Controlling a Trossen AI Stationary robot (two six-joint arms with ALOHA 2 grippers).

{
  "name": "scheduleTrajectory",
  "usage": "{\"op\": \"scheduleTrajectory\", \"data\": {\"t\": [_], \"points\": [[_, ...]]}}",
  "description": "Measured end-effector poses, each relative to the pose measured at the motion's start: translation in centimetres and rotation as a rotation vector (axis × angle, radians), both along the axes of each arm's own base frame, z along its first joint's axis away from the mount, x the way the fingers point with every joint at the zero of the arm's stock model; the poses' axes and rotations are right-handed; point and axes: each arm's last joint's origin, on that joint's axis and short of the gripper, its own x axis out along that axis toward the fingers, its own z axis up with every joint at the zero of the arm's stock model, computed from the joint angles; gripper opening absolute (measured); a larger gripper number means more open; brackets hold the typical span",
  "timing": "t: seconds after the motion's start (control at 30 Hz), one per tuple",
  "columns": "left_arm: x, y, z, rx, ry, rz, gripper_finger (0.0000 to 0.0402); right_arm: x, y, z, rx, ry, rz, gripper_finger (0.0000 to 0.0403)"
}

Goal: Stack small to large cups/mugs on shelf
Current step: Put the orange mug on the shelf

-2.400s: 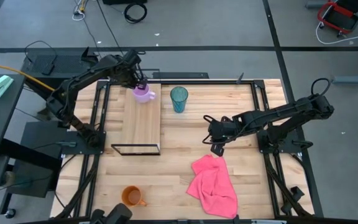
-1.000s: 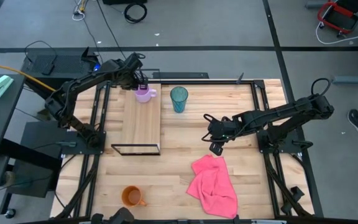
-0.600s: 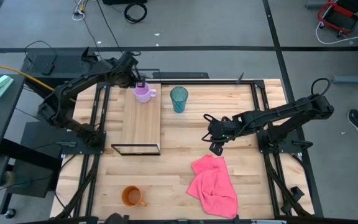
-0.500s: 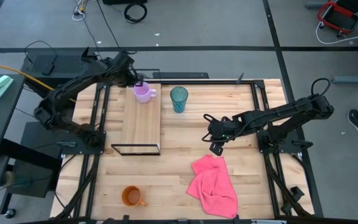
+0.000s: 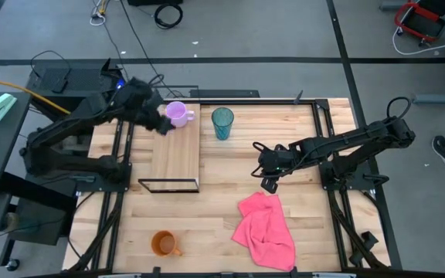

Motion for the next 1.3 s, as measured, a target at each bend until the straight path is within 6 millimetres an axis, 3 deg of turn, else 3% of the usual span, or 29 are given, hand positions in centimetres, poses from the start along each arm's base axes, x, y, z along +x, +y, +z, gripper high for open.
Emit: {"op": "scheduleTrajectory", "data": {"t": [0.33, 0.63, 0.8, 1.0, 1.13, 1.3], "points": [[-1.2, -8.5, 1.9, -0.173, -0.119, -0.385, 0.0063, 0.0, 0.0, 0.0, 0.000, 0.000, 0.000, 0.0071], [-3.0, -14.8, 2.1, -0.452, -0.007, -0.546, 0.0061, 0.0, 0.0, 0.0, 0.036, -0.004, -0.064, 0.0071], [-4.0, -17.0, 1.3, -0.458, 0.124, -0.496, 0.0052, 0.0, 0.0, 0.0, 0.061, -0.007, -0.111, 0.0071], [-4.8, -18.4, -1.2, -0.316, 0.364, -0.257, 0.0042, 0.0, 0.0, 0.0, 0.065, -0.007, -0.116, 0.0071], [-3.9, -20.6, -2.7, -0.291, 0.456, -0.174, 0.0039, -0.1, 0.2, -0.1, 0.061, 0.004, -0.108, 0.0071], [-1.6, -24.6, -4.5, -0.310, 0.457, -0.205, 0.0044, -0.9, 0.8, -0.4, 0.026, 0.078, -0.040, 0.0071]]}}
